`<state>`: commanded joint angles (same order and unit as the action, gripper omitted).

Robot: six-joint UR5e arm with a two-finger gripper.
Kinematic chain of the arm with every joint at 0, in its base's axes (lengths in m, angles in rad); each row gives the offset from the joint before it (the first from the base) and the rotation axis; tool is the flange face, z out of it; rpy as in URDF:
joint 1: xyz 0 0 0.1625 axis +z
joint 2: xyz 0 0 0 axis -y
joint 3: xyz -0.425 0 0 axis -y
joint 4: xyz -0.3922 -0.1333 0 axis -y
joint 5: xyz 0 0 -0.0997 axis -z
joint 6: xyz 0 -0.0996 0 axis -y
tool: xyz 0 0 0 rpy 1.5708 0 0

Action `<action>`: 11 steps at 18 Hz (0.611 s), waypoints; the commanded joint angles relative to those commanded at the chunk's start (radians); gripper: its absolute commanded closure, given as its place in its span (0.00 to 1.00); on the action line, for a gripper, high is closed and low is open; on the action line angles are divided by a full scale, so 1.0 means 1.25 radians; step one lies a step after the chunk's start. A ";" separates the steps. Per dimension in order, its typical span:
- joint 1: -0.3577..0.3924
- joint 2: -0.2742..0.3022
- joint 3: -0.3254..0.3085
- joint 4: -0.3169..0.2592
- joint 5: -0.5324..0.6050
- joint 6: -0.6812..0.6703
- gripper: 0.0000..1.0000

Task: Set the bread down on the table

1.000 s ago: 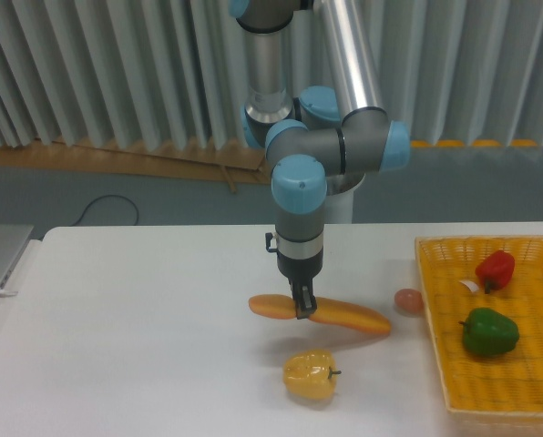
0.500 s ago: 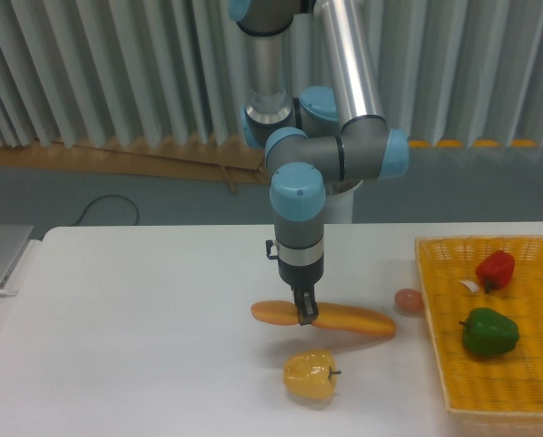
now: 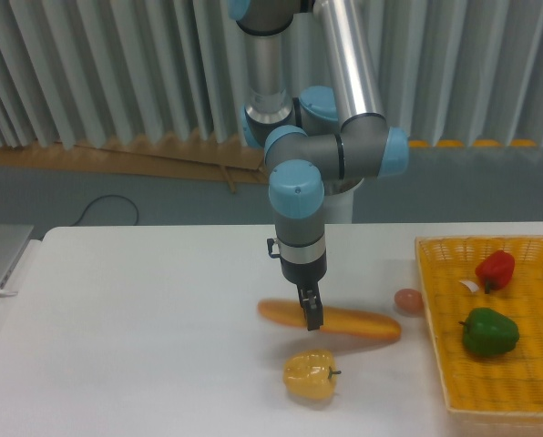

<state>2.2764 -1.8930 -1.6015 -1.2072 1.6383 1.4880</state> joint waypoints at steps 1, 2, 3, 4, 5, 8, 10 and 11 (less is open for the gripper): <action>-0.001 0.004 0.000 0.000 0.000 -0.001 0.00; -0.001 0.011 0.000 -0.001 0.001 -0.002 0.00; -0.001 0.015 0.000 -0.001 0.001 -0.002 0.00; -0.001 0.017 0.000 -0.001 0.004 -0.004 0.00; -0.001 0.017 0.001 -0.001 0.002 -0.002 0.00; 0.002 0.025 0.009 -0.001 -0.001 -0.002 0.00; 0.004 0.031 0.011 -0.001 -0.002 -0.004 0.00; 0.005 0.039 0.015 -0.001 -0.007 -0.006 0.00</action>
<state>2.2825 -1.8440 -1.5831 -1.2088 1.6291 1.4803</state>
